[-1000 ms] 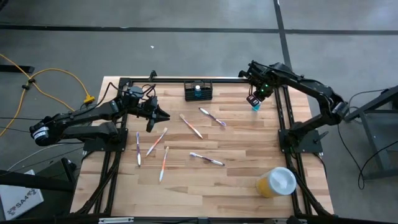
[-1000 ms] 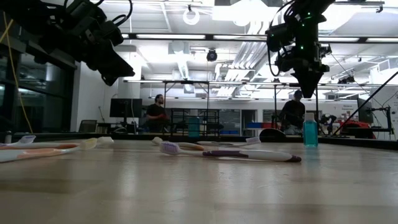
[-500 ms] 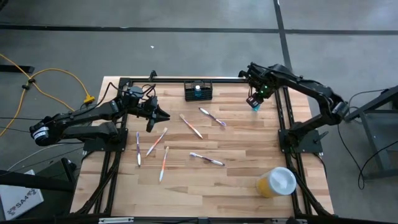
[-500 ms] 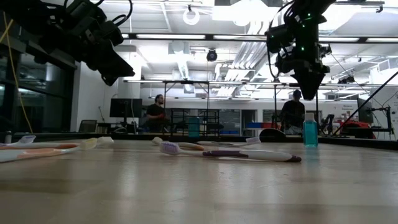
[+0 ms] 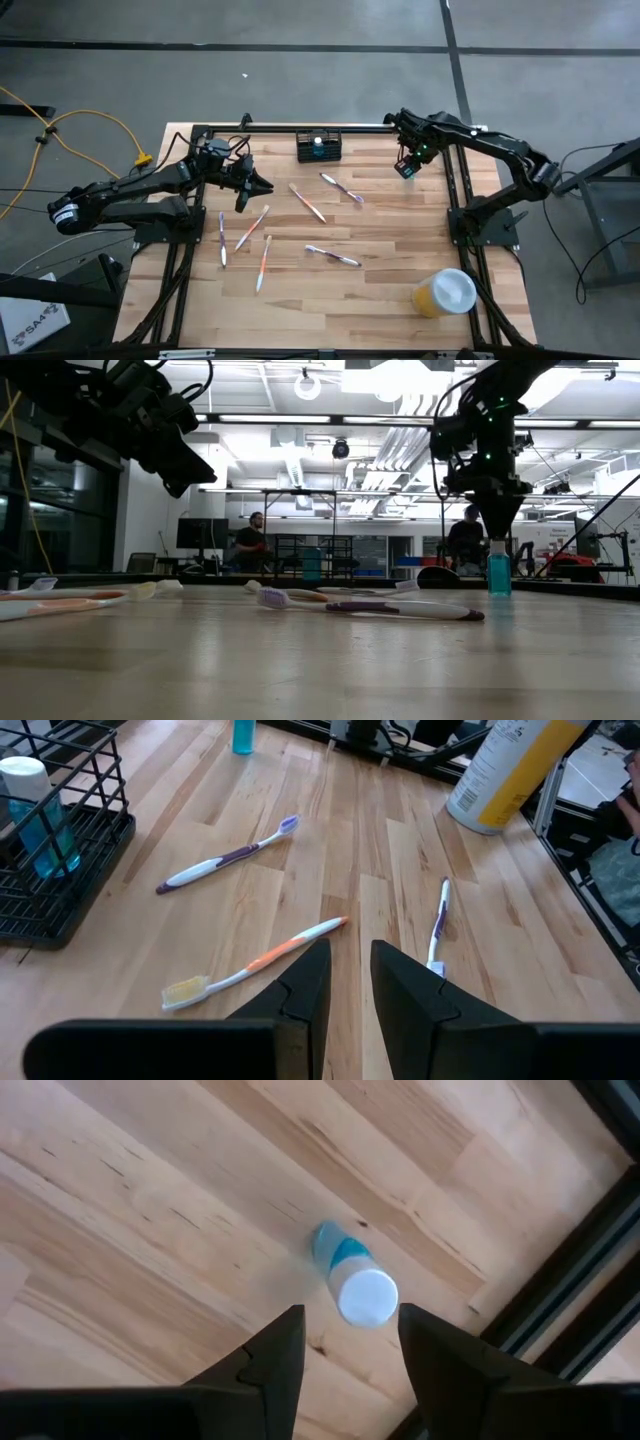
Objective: Pick & Place toothbrushing station
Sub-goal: Put the blue mouthwash into the wire organizer
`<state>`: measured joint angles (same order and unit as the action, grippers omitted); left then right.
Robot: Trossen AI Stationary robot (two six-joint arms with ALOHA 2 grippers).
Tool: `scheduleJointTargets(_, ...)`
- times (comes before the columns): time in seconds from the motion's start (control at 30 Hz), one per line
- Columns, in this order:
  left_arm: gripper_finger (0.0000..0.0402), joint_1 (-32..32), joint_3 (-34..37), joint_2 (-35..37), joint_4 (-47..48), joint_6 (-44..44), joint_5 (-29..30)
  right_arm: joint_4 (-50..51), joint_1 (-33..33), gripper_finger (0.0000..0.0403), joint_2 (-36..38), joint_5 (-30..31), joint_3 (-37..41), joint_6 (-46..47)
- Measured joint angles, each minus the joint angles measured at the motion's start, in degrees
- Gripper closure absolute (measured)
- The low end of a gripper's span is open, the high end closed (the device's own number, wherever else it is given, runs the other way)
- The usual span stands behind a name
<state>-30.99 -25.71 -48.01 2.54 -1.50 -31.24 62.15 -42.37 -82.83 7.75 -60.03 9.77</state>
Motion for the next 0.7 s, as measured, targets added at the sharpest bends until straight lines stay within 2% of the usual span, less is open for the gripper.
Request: scheduleJointTargets(0.7,0.0330,0.01,0.00,0.00,0.00,0.00,0.00,-0.03,-0.55,0.0246,0.00,0.05,-0.01,-2.34)
